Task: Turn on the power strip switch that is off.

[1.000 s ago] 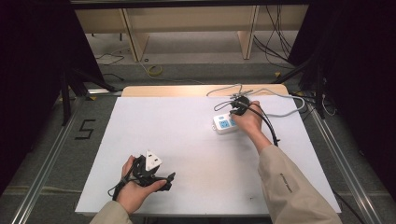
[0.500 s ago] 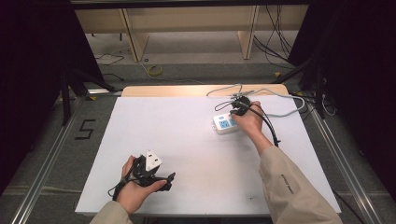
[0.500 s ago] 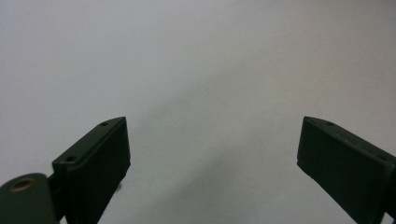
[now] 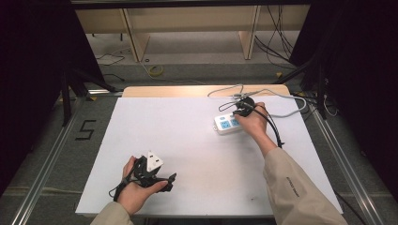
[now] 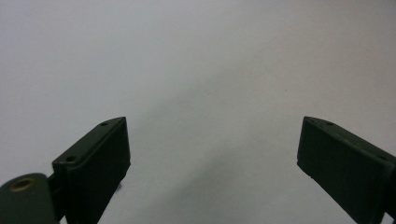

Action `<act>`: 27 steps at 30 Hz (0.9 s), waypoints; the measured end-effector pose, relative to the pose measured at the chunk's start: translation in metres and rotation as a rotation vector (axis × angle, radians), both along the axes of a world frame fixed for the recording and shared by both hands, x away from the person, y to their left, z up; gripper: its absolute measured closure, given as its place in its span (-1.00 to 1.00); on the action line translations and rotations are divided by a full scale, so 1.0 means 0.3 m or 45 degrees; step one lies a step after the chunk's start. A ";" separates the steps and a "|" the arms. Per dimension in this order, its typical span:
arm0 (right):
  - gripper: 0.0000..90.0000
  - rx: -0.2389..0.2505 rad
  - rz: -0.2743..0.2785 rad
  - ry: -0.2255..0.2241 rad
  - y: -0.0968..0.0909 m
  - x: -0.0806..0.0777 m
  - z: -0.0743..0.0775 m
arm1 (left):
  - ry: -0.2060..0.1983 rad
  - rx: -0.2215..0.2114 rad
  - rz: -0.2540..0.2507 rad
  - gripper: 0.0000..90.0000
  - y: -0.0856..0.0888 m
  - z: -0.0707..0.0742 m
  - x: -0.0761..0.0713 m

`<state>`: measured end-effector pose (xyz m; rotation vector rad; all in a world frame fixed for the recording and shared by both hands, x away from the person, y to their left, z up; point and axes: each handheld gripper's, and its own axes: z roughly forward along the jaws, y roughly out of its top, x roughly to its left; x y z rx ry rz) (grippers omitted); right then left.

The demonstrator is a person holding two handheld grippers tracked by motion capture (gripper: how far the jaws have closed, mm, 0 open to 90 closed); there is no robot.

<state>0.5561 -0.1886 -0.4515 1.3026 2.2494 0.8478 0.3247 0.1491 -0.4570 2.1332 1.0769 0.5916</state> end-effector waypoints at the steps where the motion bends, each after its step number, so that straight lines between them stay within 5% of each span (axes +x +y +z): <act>1: 0.87 -0.001 0.001 0.002 -0.002 -0.001 -0.001 | 0.000 0.003 -0.002 -0.80 0.000 0.000 0.000; 27: 0.46 0.090 0.050 -0.001 -0.068 -0.114 0.033 | 0.002 0.009 -0.003 -0.80 -0.004 0.000 0.001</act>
